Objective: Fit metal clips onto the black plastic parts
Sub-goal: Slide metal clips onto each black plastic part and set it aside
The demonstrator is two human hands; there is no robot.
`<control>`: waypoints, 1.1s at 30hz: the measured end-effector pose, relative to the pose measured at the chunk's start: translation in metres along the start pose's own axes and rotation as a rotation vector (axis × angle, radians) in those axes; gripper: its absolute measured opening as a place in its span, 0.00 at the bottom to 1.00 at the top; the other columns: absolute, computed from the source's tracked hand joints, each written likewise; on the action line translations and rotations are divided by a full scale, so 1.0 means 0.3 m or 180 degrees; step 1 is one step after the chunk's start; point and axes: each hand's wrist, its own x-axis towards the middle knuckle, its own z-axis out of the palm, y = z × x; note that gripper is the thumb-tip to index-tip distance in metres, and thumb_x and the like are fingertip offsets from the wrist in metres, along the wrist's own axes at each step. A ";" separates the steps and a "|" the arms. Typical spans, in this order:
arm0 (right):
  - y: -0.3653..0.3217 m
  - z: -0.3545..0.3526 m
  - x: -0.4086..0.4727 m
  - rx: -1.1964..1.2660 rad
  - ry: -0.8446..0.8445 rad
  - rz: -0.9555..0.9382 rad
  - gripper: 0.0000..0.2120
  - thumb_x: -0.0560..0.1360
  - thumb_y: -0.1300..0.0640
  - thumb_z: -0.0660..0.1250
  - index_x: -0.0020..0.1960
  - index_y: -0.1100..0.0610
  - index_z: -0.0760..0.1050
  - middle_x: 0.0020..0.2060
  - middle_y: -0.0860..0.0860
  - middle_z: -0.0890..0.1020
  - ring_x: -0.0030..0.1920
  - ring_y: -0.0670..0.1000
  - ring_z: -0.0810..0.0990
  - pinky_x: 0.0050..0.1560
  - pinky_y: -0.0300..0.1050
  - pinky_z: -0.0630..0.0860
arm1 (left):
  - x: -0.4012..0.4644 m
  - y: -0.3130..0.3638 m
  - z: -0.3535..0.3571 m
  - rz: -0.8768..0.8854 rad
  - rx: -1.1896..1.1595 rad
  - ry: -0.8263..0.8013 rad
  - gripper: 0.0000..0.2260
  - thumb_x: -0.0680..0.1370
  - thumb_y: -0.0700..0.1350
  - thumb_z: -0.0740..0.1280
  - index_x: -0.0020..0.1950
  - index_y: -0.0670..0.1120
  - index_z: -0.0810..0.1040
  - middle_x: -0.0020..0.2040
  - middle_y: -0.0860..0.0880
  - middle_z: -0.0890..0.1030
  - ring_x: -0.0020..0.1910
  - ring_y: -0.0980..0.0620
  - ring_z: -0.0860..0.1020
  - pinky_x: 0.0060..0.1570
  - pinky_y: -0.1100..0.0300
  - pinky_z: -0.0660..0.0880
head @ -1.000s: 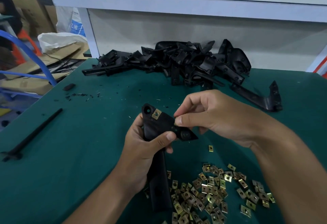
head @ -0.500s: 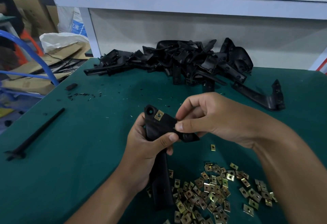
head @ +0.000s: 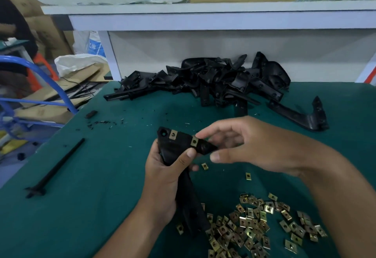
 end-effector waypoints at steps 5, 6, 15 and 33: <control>-0.017 0.017 -0.038 -0.0174 0.0411 -0.0243 0.08 0.76 0.50 0.73 0.55 0.42 0.82 0.46 0.44 0.86 0.46 0.43 0.85 0.49 0.41 0.81 | -0.006 0.035 0.011 0.0013 -0.0178 -0.0211 0.13 0.67 0.47 0.80 0.46 0.49 0.80 0.43 0.45 0.83 0.38 0.53 0.81 0.31 0.62 0.74; -0.020 0.030 -0.046 -0.0253 0.0536 -0.0313 0.08 0.77 0.50 0.73 0.55 0.42 0.82 0.45 0.42 0.86 0.46 0.42 0.84 0.48 0.36 0.79 | -0.008 0.042 0.011 0.0054 -0.0189 -0.0231 0.12 0.67 0.47 0.80 0.45 0.49 0.80 0.42 0.45 0.83 0.38 0.53 0.80 0.30 0.62 0.74; -0.001 0.099 -0.200 0.0362 0.1734 -0.0454 0.10 0.76 0.49 0.71 0.55 0.37 0.81 0.44 0.43 0.86 0.43 0.44 0.84 0.46 0.37 0.79 | -0.077 0.074 0.061 -0.0064 -0.0043 -0.0789 0.09 0.79 0.49 0.71 0.59 0.51 0.81 0.58 0.44 0.84 0.58 0.46 0.83 0.54 0.56 0.80; 0.216 0.365 -1.382 0.0920 0.4853 0.1343 0.11 0.82 0.64 0.62 0.57 0.52 0.79 0.37 0.46 0.80 0.39 0.45 0.82 0.36 0.36 0.76 | -0.828 -0.286 0.755 -0.0752 0.1077 -0.3392 0.03 0.81 0.50 0.66 0.54 0.56 0.76 0.45 0.53 0.83 0.35 0.56 0.84 0.43 0.48 0.82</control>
